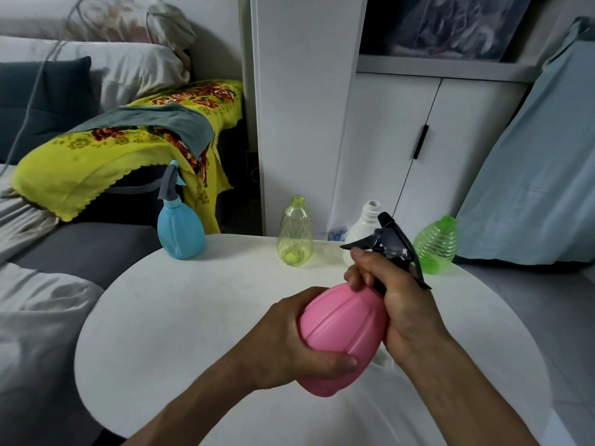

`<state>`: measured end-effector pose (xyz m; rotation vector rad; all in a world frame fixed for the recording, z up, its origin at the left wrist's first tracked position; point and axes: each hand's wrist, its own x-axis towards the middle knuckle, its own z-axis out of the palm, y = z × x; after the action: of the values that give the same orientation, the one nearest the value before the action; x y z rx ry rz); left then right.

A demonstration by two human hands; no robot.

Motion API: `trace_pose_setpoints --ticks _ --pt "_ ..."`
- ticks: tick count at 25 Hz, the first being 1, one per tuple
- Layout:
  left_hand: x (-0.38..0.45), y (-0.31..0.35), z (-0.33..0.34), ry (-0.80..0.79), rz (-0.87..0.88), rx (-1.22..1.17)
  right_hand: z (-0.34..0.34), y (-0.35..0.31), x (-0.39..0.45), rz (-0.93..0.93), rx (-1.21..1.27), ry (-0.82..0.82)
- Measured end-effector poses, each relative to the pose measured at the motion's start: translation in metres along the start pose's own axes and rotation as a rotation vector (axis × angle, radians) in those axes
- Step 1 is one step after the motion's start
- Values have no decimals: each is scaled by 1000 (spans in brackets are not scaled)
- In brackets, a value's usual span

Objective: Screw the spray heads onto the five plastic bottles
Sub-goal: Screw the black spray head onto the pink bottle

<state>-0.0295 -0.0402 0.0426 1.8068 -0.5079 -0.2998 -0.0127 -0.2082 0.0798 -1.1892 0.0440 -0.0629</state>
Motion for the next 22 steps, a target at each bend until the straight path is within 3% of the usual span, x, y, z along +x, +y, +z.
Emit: trace_pose_setpoints --ticks 6,8,11,15,18,22 --pt "2 -4 0 49 28 75 2 3 4 -84 -38 41" --pt "2 -9 4 152 106 319 3 9 5 -146 -64 149" --pt "0 -17 19 293 260 661 10 21 3 -64 -74 341" --pt "4 -19 19 401 189 555 24 28 -1 -112 -157 286" --pt "5 -19 24 474 193 591 32 29 0 -135 -191 361" --pt "6 -24 28 437 161 536 35 31 0 -122 -238 388"
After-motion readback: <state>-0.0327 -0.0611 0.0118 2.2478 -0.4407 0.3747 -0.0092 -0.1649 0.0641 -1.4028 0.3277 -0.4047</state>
